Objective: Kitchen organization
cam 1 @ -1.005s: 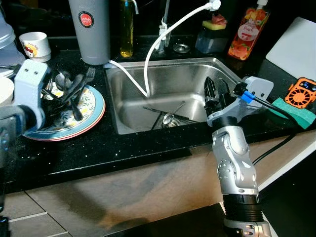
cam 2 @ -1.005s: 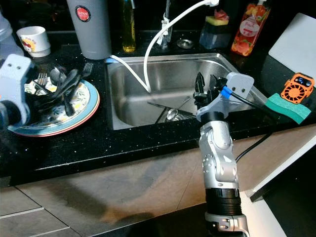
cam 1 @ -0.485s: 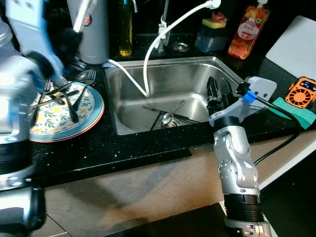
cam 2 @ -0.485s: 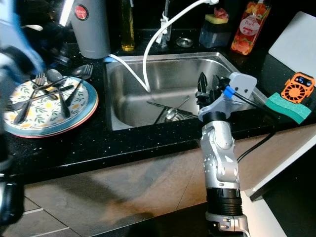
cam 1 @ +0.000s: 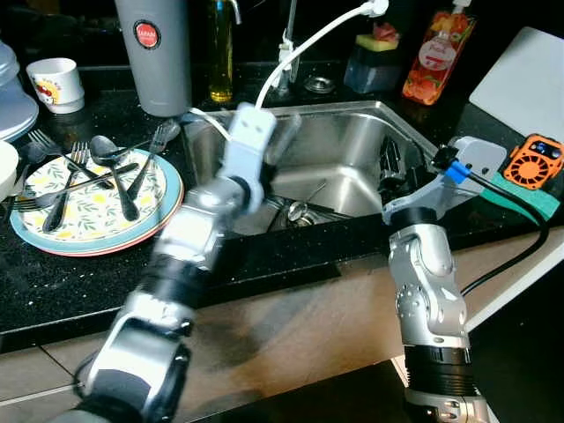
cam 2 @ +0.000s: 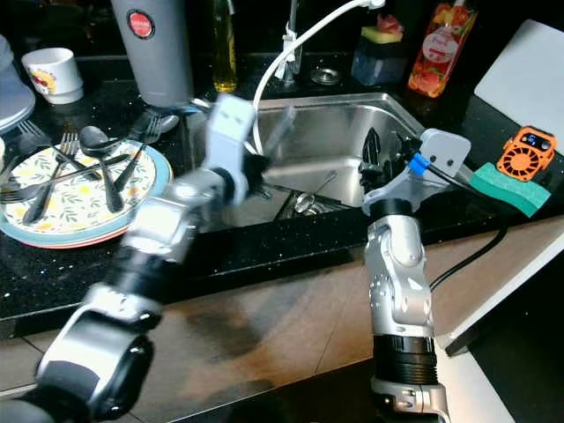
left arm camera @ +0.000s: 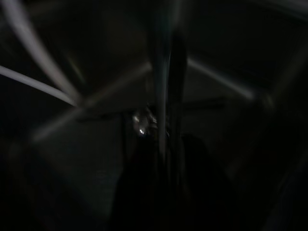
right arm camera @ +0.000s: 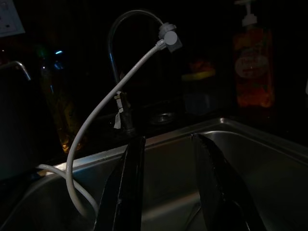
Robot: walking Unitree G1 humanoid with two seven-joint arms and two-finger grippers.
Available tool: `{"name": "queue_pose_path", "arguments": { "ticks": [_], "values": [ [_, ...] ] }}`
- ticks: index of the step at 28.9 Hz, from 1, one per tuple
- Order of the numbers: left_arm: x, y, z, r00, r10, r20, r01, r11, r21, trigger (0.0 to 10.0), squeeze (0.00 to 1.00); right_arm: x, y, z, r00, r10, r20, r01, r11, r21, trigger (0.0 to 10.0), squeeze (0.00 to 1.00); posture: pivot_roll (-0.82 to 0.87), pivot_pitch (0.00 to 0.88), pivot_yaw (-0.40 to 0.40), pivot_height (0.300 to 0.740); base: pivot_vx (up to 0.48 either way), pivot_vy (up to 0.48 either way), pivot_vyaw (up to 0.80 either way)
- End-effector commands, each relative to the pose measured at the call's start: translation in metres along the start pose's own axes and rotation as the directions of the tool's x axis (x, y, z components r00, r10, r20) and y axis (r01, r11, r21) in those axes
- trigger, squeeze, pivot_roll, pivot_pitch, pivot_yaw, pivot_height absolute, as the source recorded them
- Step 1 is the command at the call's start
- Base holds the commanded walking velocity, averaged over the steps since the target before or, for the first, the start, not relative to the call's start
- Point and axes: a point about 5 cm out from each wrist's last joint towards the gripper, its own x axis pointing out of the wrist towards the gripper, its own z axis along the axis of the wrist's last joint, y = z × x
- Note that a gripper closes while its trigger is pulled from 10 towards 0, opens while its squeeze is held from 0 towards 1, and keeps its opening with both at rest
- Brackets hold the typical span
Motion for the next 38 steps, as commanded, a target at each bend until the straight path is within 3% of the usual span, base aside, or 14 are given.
{"name": "queue_pose_path", "arguments": {
  "ticks": [1,4,5,6,10,16,22,23,24,27,29,33,34,38],
  "values": [
    [0.002,0.004,0.010,0.998,0.044,0.050,-0.046,0.998,0.037,10.0,1.00,-0.002,-0.004,0.003,1.000,-0.017,0.017,0.017,1.000,-0.009,10.0,0.00,0.04,0.027,-0.019,0.740,0.000,0.000,0.00],
    [-0.005,0.006,0.038,0.972,0.011,0.234,-0.021,0.999,0.037,10.0,1.00,-0.004,-0.007,0.004,0.999,-0.030,0.018,0.031,0.999,-0.013,10.0,0.00,0.04,0.032,-0.019,0.740,0.000,0.000,0.00],
    [-0.009,0.006,0.046,0.959,-0.002,0.285,-0.008,0.999,0.035,10.0,0.63,-0.004,-0.007,0.004,0.999,-0.032,0.016,0.032,0.999,-0.012,10.0,0.00,0.04,0.032,-0.019,0.740,0.000,0.000,0.00],
    [-0.014,0.007,0.054,0.943,-0.016,0.332,0.004,0.999,0.035,10.0,0.00,-0.004,-0.007,0.003,0.999,-0.031,0.015,0.032,0.999,-0.012,10.0,0.00,0.04,0.032,-0.019,0.740,0.000,0.000,0.00],
    [-0.028,0.017,0.069,0.921,-0.027,0.389,0.006,0.998,0.055,10.0,0.00,-0.003,-0.004,0.002,1.000,-0.021,0.011,0.021,1.000,-0.005,10.0,0.00,0.05,0.039,-0.027,0.740,0.000,0.000,0.00],
    [-0.042,0.039,0.069,0.939,0.024,0.342,-0.083,0.984,0.159,10.0,0.00,-0.001,-0.002,0.002,1.000,-0.013,0.014,0.013,1.000,0.001,10.0,0.00,0.07,0.040,-0.035,0.740,0.000,0.000,0.00],
    [-0.081,0.090,0.056,0.940,0.221,0.262,-0.288,0.923,0.254,10.0,0.00,-0.003,-0.001,0.001,1.000,-0.001,0.005,0.001,1.000,0.003,10.0,0.00,0.10,0.054,-0.043,0.740,0.000,0.000,0.00],
    [-0.106,0.124,0.055,0.894,0.377,0.243,-0.435,0.859,0.271,10.0,0.00,-0.003,-0.001,-0.001,1.000,0.003,-0.005,-0.003,1.000,0.007,10.0,0.00,0.11,0.057,-0.052,0.740,0.000,0.000,0.00],
    [-0.106,0.124,0.055,0.894,0.377,0.243,-0.435,0.859,0.271,10.0,0.00,-0.003,-0.001,-0.001,1.000,0.003,-0.005,-0.003,1.000,0.007,10.0,0.00,0.11,0.057,-0.052,0.740,0.000,0.000,0.00],
    [-0.118,0.148,0.055,0.840,0.496,0.221,-0.537,0.818,0.204,10.0,0.00,-0.003,0.002,-0.003,1.000,0.012,-0.011,-0.012,1.000,0.013,10.0,0.00,0.11,0.057,-0.055,0.740,0.000,0.000,0.00],
    [-0.118,0.161,0.053,0.783,0.593,0.186,-0.606,0.796,0.012,10.0,0.00,0.000,0.005,-0.003,1.000,0.024,-0.009,-0.024,1.000,0.017,10.0,0.00,0.10,0.054,-0.053,0.740,0.000,0.000,0.00],
    [-0.110,0.150,0.049,0.731,0.662,0.167,-0.634,0.749,-0.193,10.0,0.00,0.000,0.003,0.000,1.000,0.021,0.000,-0.021,1.000,0.012,10.0,0.00,0.09,0.053,-0.050,0.740,0.000,0.000,0.00],
    [-0.110,0.150,0.049,0.731,0.662,0.167,-0.634,0.749,-0.193,10.0,0.00,0.000,0.003,0.000,1.000,0.021,0.000,-0.021,1.000,0.012,10.0,0.00,0.09,0.053,-0.050,0.740,0.000,0.000,0.00],
    [-0.095,0.123,0.035,0.754,0.650,0.091,-0.562,0.711,-0.422,10.0,0.00,-0.003,-0.002,-0.001,1.000,0.008,-0.010,-0.008,1.000,0.001,10.0,0.00,0.09,0.060,-0.055,0.740,0.000,0.000,0.00]
  ]
}}
